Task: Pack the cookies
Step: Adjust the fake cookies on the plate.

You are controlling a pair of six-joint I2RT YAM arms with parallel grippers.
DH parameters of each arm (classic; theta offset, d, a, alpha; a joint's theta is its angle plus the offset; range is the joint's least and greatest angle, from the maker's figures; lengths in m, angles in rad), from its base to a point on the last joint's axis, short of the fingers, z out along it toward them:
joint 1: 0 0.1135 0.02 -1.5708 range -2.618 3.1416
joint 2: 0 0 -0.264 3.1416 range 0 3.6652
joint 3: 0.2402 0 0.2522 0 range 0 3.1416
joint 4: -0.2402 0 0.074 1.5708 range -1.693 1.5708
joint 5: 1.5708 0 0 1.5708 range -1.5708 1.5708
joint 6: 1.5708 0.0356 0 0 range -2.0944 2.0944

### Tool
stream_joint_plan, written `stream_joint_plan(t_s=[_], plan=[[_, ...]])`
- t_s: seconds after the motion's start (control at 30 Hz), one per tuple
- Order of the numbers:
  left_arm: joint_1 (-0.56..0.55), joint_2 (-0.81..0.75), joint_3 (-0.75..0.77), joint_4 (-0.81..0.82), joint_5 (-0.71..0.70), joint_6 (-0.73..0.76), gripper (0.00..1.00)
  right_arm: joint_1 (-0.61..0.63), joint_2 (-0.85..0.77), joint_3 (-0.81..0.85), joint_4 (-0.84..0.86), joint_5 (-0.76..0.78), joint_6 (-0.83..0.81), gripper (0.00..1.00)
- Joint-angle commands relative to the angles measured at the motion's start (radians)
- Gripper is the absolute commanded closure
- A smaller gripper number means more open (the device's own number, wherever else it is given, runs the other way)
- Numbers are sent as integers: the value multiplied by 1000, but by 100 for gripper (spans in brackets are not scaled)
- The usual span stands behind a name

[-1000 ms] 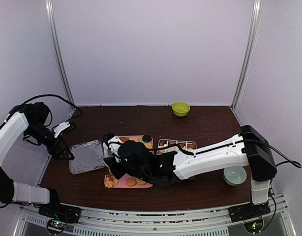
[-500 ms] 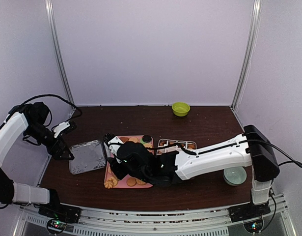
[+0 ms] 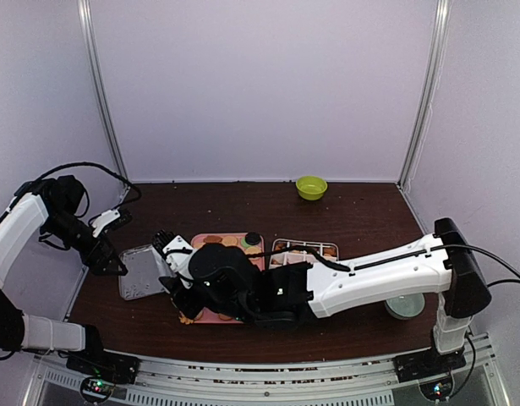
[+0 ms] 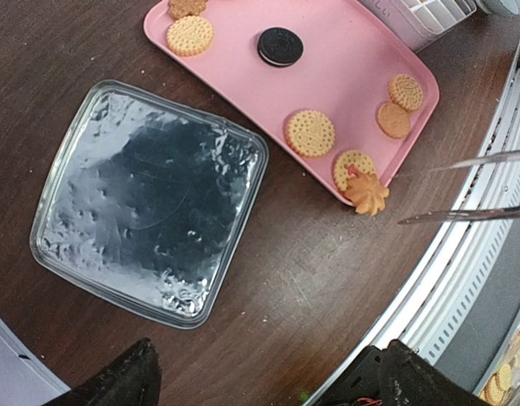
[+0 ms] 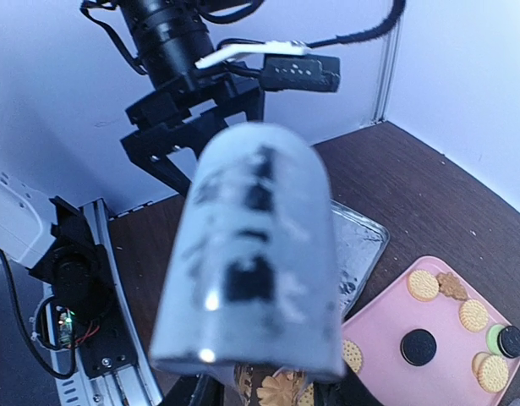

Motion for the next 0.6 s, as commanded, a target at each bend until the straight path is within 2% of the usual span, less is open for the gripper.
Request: stream_joint_plan(t_s=[0.0,0.3,0.57], plan=[[7,-24,-2,-2,-7,15,8,10,21,66,-1,-43,-26,64],[7,-34,-8,-4,-16,20,8,53,116,171,-59,25,-147,64],[7,-38,-6,-7,-25,22,7,66,150,196,-81,32,-184,64]])
